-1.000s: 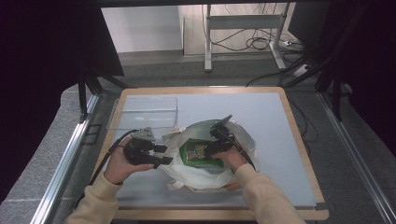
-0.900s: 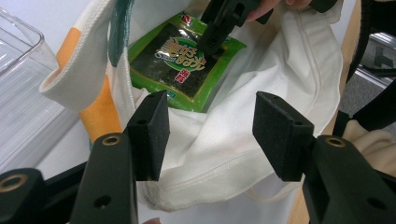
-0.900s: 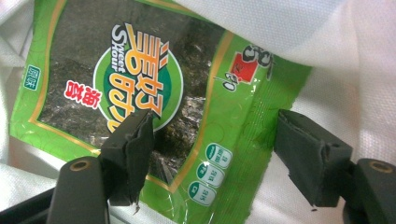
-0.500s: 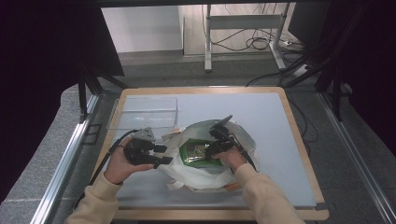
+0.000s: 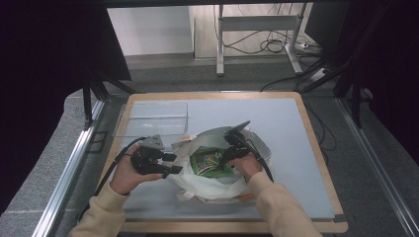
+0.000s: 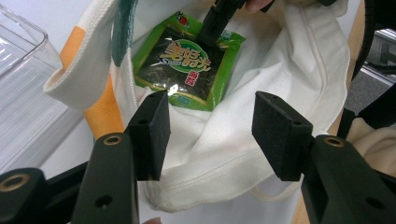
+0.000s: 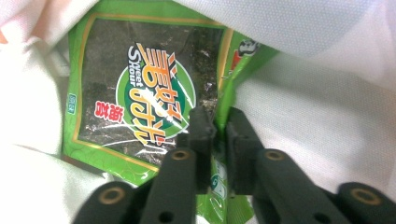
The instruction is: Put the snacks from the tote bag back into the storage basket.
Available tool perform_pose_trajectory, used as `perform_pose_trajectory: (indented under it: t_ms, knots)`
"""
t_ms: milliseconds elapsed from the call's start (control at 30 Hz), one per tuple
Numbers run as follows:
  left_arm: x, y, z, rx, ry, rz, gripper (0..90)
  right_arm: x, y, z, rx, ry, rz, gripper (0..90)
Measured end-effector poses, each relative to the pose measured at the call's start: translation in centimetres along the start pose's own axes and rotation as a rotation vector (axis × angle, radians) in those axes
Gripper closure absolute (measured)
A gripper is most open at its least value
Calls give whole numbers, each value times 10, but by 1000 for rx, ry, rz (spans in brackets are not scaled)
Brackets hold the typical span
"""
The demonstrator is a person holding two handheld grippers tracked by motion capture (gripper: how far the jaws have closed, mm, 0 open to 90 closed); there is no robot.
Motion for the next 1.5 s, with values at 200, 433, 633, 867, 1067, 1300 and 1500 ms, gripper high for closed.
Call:
perform_pose_trajectory:
  t_ms: [200, 433, 633, 867, 1067, 1300, 1500]
  knots:
    - [1, 1, 1, -1, -1, 0, 461, 0, 1, 3, -3, -3, 14, 871]
    - [1, 2, 2, -6, -2, 4, 461, -2, 7, 14, -11, -14, 33, 874]
    - [2, 2, 3, -6, -2, 0, 460, -7, 13, 27, -45, -10, 42, 875]
    - [2, 2, 3, -11, -2, 6, 459, -13, 20, 46, -86, -24, 36, 876]
    - [2, 2, 3, -4, -4, 1, 455, -16, 25, 60, -123, -21, 40, 879]
    - [2, 2, 2, -3, -5, 7, 454, -22, 27, 75, -168, -6, 65, 884]
    - [0, 1, 4, -18, -2, -6, 456, -28, 29, 87, -209, -5, 95, 885]
Point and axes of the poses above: each handheld gripper's, and its own axes: z roughly backward along the jaws, y roughly out of its underside, x roughly to its left, the point moved 2 cm from there along -z, roughly forward along the jaws, and after that the axes turned 11 degrees about y, right-handed, at the moved point
